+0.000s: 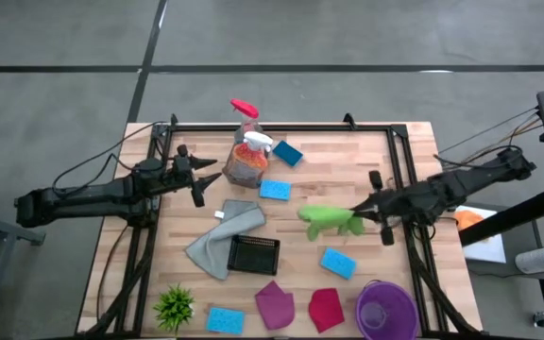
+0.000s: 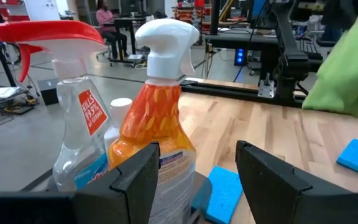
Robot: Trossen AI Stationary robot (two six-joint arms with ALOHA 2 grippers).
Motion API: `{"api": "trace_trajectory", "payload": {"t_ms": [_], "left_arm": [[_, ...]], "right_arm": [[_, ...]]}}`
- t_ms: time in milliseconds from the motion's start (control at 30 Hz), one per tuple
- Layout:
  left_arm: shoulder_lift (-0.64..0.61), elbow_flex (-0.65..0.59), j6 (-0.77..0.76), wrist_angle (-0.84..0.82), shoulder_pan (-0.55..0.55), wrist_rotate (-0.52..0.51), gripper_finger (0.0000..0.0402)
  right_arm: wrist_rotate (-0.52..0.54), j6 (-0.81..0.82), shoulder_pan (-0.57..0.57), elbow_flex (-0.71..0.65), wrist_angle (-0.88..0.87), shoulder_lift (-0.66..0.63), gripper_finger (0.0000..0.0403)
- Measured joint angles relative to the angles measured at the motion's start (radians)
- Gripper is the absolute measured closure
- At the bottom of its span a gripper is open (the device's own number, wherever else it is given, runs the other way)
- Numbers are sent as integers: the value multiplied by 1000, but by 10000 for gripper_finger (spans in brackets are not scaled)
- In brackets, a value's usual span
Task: Pick & Place Kitchen Items
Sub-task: Put the green towel into the violet bucket
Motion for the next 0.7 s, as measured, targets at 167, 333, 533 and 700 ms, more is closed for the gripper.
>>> {"api": "trace_trajectory", "payload": {"t_ms": [167, 333, 533, 700], "left_arm": [[0, 0, -8, 2, 0, -3, 186], [0, 0, -20, 3, 0, -2, 185], [0, 0, -35, 3, -1, -2, 185], [0, 0, -42, 3, -1, -3, 185]], "right_arm": [[-118, -100, 4, -123, 222, -145, 385], [-320, -113, 6, -217, 390, -257, 385], [-597, -18, 8, -251, 394, -339, 385], [-710, 87, 25, -232, 391, -348, 385]]}}
